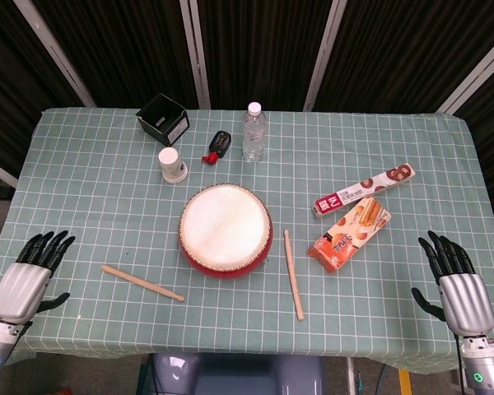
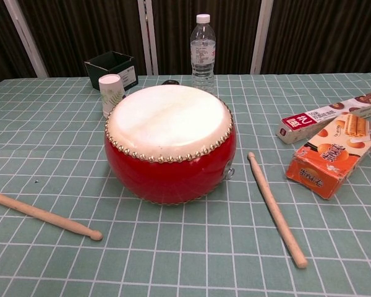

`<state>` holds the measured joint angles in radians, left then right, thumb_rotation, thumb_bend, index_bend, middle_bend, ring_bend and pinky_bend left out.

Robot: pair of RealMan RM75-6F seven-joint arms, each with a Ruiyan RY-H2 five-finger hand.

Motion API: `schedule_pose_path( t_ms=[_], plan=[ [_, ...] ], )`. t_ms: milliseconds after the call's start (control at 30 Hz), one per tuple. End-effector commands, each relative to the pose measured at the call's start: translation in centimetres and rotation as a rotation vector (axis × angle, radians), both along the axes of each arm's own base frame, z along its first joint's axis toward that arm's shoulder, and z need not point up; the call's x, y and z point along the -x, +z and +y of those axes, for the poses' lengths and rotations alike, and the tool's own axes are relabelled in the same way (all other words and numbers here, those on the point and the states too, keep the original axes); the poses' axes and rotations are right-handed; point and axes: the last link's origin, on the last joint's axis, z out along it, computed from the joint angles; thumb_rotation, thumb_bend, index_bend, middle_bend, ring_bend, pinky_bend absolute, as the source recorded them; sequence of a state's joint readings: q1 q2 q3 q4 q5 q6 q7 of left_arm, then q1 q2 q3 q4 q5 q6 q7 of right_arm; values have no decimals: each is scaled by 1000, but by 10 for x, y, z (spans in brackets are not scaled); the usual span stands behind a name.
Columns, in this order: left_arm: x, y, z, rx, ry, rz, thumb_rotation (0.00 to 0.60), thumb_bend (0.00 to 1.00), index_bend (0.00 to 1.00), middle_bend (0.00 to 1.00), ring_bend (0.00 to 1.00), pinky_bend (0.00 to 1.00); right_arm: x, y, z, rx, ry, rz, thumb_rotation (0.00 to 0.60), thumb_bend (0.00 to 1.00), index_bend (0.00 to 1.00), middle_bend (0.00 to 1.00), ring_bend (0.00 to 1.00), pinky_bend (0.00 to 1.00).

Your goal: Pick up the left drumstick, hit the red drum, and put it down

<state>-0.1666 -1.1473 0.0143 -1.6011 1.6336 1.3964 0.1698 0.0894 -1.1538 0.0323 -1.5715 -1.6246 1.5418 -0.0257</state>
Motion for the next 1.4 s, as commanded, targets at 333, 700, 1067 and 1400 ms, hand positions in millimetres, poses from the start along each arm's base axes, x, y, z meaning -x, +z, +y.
schedule_pose_path(
  t_ms=[333, 700, 1067, 1400],
  plan=[
    [-35, -47, 40, 147, -64, 72, 600, 125, 367, 997, 958, 875, 0, 0, 0, -3, -3, -3, 600, 299, 0, 0, 0, 112],
    [-44, -83, 60, 228, -13, 138, 600, 195, 461, 1000, 1000, 986, 0, 1, 0, -1, -3, -13, 600, 299, 0, 0, 0, 112],
    [-32, -100, 62, 268, 25, 183, 600, 222, 487, 1000, 1000, 986, 0, 1, 0, 0, -1, -14, 600, 298, 0, 0, 0, 112],
    [-24, -110, 67, 279, 39, 212, 600, 225, 505, 1000, 1000, 986, 0, 1, 0, 1, 0, -14, 600, 298, 0, 0, 0, 112]
  ],
)
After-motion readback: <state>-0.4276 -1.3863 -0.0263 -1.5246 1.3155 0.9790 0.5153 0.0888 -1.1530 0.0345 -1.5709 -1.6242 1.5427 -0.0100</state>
